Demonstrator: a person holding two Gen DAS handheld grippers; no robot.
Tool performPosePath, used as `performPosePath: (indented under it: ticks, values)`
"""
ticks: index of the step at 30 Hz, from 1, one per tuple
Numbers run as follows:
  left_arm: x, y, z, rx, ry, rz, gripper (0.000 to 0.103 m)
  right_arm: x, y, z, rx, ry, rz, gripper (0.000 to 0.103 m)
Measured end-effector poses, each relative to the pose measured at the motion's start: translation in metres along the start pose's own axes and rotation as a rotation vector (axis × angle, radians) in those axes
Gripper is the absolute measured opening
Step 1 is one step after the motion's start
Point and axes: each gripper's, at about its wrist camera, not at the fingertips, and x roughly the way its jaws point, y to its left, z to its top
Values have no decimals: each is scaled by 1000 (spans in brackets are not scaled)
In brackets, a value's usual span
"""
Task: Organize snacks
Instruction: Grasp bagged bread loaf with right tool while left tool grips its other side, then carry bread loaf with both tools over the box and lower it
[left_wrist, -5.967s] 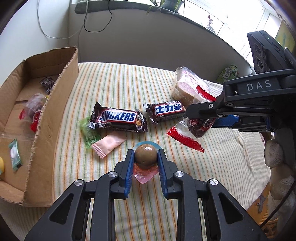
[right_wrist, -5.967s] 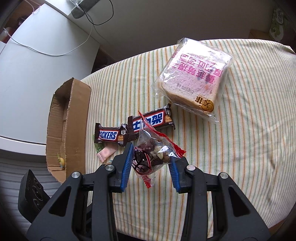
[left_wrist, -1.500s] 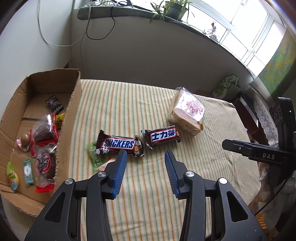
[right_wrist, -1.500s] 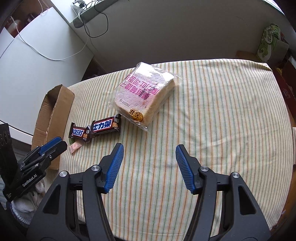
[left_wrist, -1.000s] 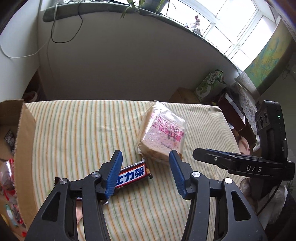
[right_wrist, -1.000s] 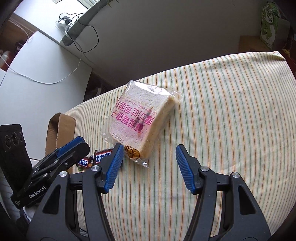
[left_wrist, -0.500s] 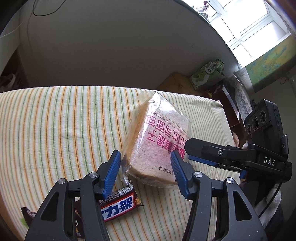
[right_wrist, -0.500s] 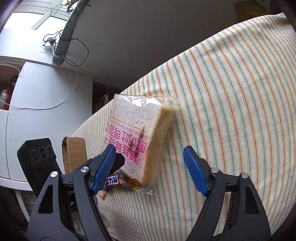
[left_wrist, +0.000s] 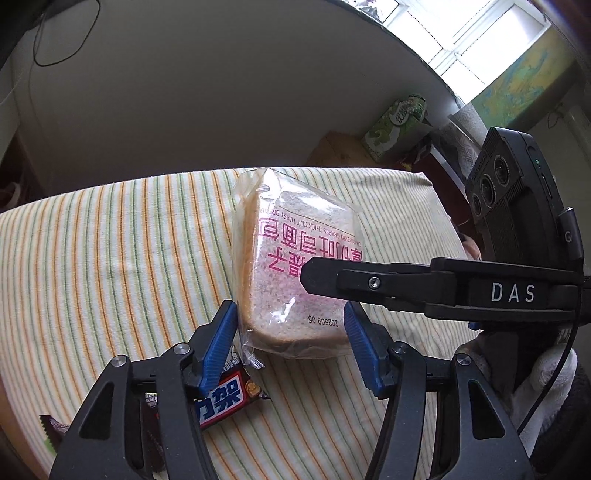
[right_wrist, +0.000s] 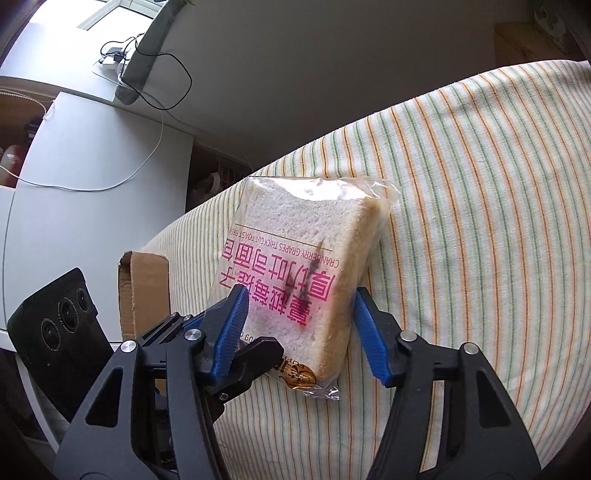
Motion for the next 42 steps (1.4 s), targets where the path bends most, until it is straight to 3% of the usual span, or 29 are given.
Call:
performPosePath:
  ticks: [10, 19, 30, 42]
  values:
    - [-26, -7, -14, 44, -41, 17, 58, -19, 16, -15, -76, -22, -16, 60]
    - [-64, -10, -27, 28, -102, 33, 58, -32, 64, -32, -188, -34, -27, 60]
    - [-121, 11, -53, -54, -181, 65, 58, -27, 135, -63, -332, -10, -16, 60]
    - [-182, 62, -92, -175, -267, 122, 58, 9, 213, -93, -469, 63, 19, 60]
